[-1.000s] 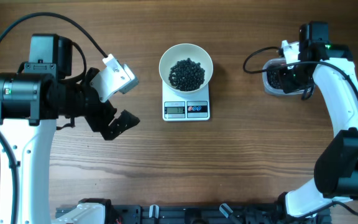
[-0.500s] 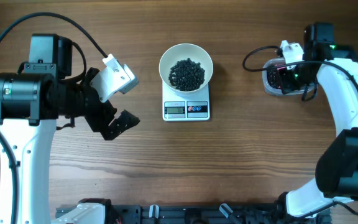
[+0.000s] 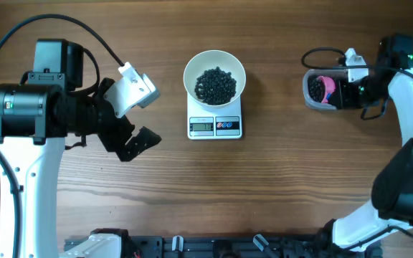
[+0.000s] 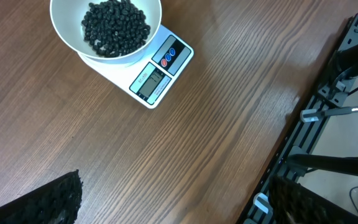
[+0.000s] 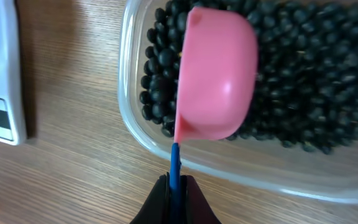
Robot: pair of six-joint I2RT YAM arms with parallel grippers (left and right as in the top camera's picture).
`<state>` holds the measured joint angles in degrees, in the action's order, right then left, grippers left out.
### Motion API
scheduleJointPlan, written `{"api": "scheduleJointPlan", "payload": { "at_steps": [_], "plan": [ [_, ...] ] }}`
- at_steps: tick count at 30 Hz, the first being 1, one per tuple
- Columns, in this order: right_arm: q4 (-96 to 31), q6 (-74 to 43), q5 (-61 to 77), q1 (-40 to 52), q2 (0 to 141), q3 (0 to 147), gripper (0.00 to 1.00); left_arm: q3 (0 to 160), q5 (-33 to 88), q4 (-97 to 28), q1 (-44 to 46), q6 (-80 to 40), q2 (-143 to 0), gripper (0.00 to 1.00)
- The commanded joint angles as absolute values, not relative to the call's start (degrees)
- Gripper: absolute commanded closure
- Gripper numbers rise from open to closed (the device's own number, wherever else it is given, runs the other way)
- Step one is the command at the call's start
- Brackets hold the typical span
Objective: Scoop item into bowl and weigh 150g on scale
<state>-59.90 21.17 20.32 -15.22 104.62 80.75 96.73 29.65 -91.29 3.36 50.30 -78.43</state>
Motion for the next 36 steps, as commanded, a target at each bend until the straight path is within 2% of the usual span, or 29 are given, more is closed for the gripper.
{"api": "scheduleJointPlan", "payload": {
  "at_steps": [1,7,12,24,36],
  "plan": [
    [-60.64,22.39,26.94,-14.66,109.54,80.12,0.96,97.36,29.5,-91.35,2.98,51.0,-77.91,0.0],
    [-60.45,22.28,29.47,-15.53,110.8,80.12,0.96,97.36,29.5,-91.35,2.98,51.0,-77.91,0.0],
    [-60.58,22.31,36.03,-19.55,110.8,80.12,0.96,97.36,29.5,-91.35,2.98,51.0,-77.91,0.0],
    [-61.87,22.65,41.54,-26.48,110.8,80.12,0.96,97.36,29.5,-91.35,2.98,51.0,-77.91,0.0],
    [-69.95,33.23,49.89,-28.64,110.8,80.12,0.96,97.36,29.5,-91.35,2.98,51.0,-77.91,0.0]
  ]
}}
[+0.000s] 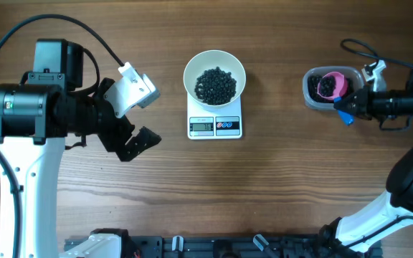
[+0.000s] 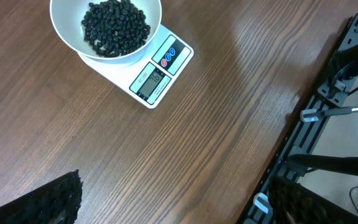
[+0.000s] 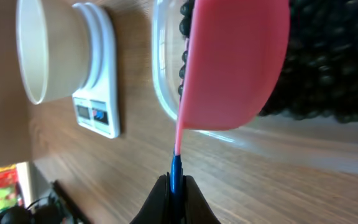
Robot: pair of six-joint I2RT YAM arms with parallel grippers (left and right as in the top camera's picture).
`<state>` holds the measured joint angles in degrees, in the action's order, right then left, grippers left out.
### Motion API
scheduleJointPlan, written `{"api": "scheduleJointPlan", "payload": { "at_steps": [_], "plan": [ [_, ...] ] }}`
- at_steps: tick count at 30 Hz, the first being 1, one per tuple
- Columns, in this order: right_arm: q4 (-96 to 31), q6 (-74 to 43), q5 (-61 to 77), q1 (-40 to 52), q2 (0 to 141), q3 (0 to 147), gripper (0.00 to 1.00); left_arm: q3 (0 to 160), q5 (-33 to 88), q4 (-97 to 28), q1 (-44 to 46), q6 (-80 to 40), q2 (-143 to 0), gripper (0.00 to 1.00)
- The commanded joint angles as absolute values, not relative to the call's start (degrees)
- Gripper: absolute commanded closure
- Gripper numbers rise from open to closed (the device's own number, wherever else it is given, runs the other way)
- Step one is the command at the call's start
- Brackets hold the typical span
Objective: Scoop item into bowl and weigh 150g on scale
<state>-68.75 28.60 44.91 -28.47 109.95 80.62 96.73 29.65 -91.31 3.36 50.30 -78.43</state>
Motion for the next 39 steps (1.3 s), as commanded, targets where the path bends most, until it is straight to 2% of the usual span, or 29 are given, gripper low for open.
{"api": "scheduleJointPlan", "payload": {
  "at_steps": [1,16,32,39],
  "plan": [
    [-70.3,33.23,50.13,-28.64,110.8,80.12,0.96,97.36,29.5,-91.35,2.98,51.0,-77.91,0.0],
    [-74.04,35.92,66.15,-26.74,110.78,80.25,0.96,97.36,29.5,-91.35,2.98,51.0,-77.91,0.0],
    [-71.81,30.72,65.39,-8.36,110.67,90.11,0.96,97.36,29.5,-91.35,2.98,51.0,-77.91,0.0],
    [-67.42,26.79,53.52,0.97,110.67,95.72,0.96,97.36,29.5,-91.35,2.98,51.0,-77.91,0.0]
  ]
}}
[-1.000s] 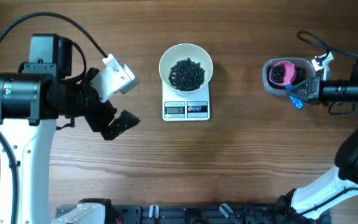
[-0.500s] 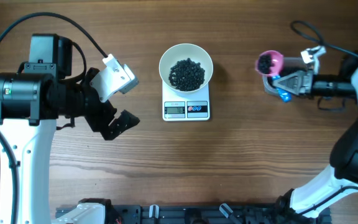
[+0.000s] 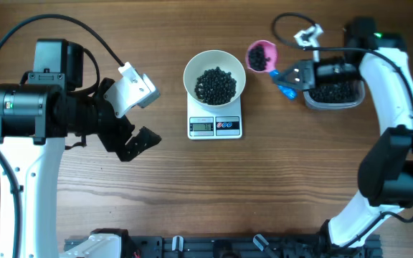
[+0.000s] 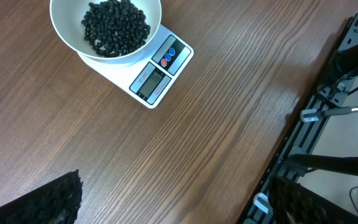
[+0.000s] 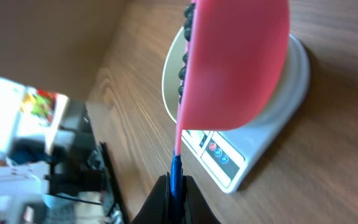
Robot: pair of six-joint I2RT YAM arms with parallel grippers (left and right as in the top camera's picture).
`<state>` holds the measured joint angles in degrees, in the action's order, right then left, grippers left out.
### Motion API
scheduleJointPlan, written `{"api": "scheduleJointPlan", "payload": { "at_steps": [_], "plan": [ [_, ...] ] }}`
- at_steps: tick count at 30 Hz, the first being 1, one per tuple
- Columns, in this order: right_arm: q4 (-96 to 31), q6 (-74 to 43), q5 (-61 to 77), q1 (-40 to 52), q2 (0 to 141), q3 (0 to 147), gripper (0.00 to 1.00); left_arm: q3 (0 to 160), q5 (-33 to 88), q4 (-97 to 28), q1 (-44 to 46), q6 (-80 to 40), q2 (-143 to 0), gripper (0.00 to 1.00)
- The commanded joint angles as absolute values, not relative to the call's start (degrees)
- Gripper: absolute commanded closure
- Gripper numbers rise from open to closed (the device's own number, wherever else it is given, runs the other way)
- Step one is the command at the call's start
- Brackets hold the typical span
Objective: Scoop item into bowl and weigh 150g on scale
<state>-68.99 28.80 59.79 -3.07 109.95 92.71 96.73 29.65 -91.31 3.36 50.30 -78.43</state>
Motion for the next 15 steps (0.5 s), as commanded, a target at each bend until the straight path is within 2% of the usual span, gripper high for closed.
{"api": "scheduleJointPlan", "payload": {
  "at_steps": [1,15],
  "plan": [
    [-66.67,26.7,52.31,1.96,110.67,95.88,0.96,97.36,29.5,-91.35,2.98,51.0,-77.91,0.0],
    [-53.28,24.51,19.94,17.96,110.67,95.9,0.96,97.36,29.5,-91.35,2.98,51.0,-77.91,0.0]
  ]
}}
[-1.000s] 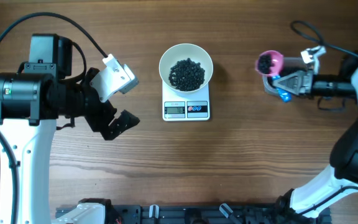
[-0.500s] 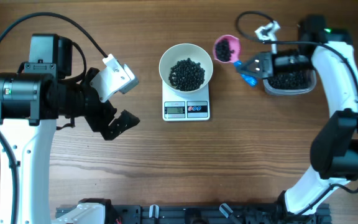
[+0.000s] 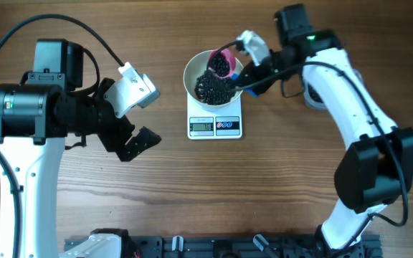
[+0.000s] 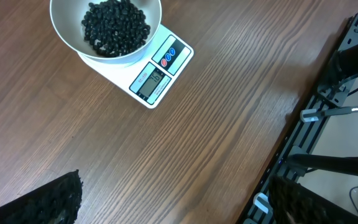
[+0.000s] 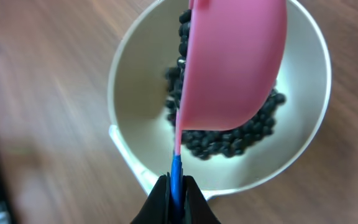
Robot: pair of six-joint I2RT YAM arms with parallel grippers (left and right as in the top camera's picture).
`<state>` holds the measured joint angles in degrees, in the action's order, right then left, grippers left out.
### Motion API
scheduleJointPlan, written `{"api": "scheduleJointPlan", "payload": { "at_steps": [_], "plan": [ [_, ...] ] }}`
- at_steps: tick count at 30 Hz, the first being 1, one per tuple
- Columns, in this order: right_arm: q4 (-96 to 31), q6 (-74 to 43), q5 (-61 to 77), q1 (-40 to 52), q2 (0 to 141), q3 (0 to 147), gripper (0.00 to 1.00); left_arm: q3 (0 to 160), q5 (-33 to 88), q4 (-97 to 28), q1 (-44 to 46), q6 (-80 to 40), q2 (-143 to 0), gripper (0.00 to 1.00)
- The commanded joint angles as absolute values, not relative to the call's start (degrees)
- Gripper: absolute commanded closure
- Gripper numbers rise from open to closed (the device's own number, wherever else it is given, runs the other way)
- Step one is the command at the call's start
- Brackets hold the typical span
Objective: Scoop item into bowl and weigh 150g on scale
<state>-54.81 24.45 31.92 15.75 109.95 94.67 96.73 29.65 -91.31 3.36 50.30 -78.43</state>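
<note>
A white bowl [image 3: 214, 75] holding black beans sits on a white digital scale [image 3: 215, 125]. My right gripper [image 3: 248, 80] is shut on the blue handle of a pink scoop [image 3: 222, 63], which hangs over the bowl's far right part with beans in it. In the right wrist view the scoop's pink back [image 5: 232, 62] covers much of the bowl [image 5: 129, 93], and the right gripper [image 5: 176, 186] pinches the handle. My left gripper [image 3: 138, 140] stands open left of the scale, holding nothing. The left wrist view shows the bowl [image 4: 104, 28] and the scale [image 4: 151, 78].
The clear bean tub [image 3: 308, 97] stands at the right, mostly hidden behind my right arm. A black rail [image 3: 214, 247] runs along the table's front edge. The left arm's base and cable fill the left side.
My right gripper has moved left with the loaded scoop, from just right of the bowl to over the bowl's far right part. The left arm has not moved.
The scoop was first down among the beans in the tub, with my right gripper shut on it. Then it sat loaded at the tub's rim. Then it was beside the bowl, and now it is over the bowl. The left arm stayed still.
</note>
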Motion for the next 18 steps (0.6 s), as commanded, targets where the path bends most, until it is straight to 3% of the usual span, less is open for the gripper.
{"api": "scheduleJointPlan", "payload": {
  "at_steps": [1,18],
  "plan": [
    [-52.88,25.61,18.37,18.65,110.67,95.9,0.96,97.36,29.5,-91.35,2.98,51.0,-77.91,0.0],
    [-51.35,26.94,1.15,25.41,109.38,95.9,0.96,97.36,29.5,-91.35,2.98,51.0,-77.91,0.0]
  ]
}}
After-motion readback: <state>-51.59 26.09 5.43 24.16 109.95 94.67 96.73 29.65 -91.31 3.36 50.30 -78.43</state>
